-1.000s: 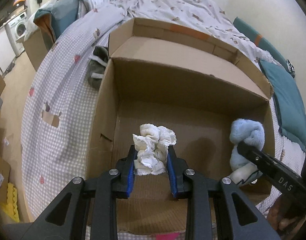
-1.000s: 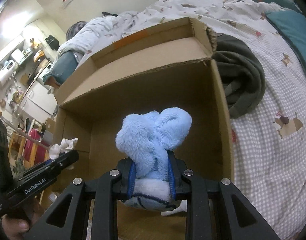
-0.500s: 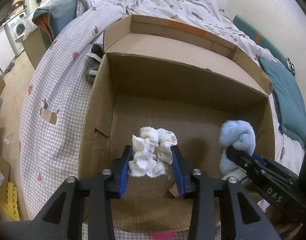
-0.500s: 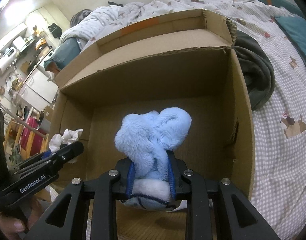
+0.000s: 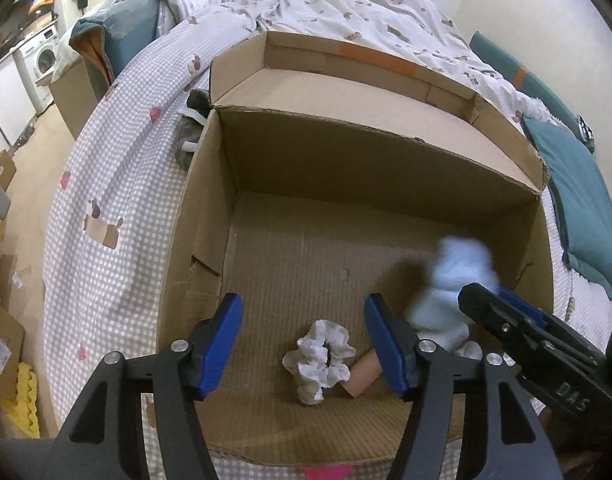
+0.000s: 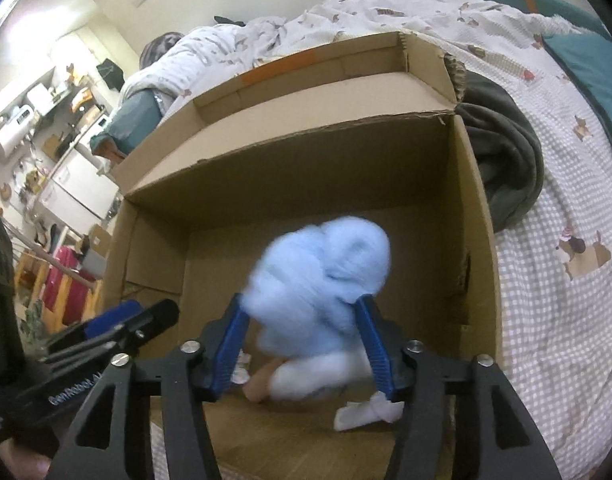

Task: Organize soft objects
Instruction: 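Open the left tool to drop the cloth while the right tool drops the plush, then withdraw both open tools up and away from the box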

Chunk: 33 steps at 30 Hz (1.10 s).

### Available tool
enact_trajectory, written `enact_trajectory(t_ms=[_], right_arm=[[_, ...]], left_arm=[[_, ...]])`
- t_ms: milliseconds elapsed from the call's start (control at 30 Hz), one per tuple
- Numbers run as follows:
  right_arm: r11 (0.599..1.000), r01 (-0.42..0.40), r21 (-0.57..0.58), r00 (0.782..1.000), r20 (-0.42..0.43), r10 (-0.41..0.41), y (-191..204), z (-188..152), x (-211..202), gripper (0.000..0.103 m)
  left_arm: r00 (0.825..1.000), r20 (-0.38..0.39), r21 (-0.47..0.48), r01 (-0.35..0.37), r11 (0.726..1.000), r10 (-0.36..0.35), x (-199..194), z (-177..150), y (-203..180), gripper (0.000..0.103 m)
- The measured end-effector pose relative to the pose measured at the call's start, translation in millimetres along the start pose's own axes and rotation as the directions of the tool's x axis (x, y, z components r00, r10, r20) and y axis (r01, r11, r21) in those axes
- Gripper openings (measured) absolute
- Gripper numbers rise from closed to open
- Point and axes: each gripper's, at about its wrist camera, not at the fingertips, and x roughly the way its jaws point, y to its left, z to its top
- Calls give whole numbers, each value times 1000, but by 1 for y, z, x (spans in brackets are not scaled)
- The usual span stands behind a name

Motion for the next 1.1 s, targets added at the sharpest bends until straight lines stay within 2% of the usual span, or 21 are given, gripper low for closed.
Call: enact_trajectory(t_ms=[100, 567, 700, 933, 1100], right_arm=[[1000, -7, -13, 1000, 21, 7, 4, 1, -3, 67], [1000, 8, -24, 999, 53, -7, 3, 1, -13, 67], [998, 39, -42, 997, 72, -36, 4, -2, -19, 67], [999, 35, -37, 996, 85, -32, 7, -12, -42, 67], [996, 35, -76, 996, 88, -28, 15, -31, -66, 67]], left_arm=[[1000, 1, -1, -4, 1000, 4, 0, 0, 0, 60], [1000, 22, 25, -16, 1000, 15, -4, 0, 1, 60], [999, 51, 21, -7, 1000, 6, -16, -4, 5, 60], [995, 99, 39, -29, 999, 25, -46, -12, 16, 60], [994, 112, -26, -12, 1000, 15, -65, -25, 35, 61]])
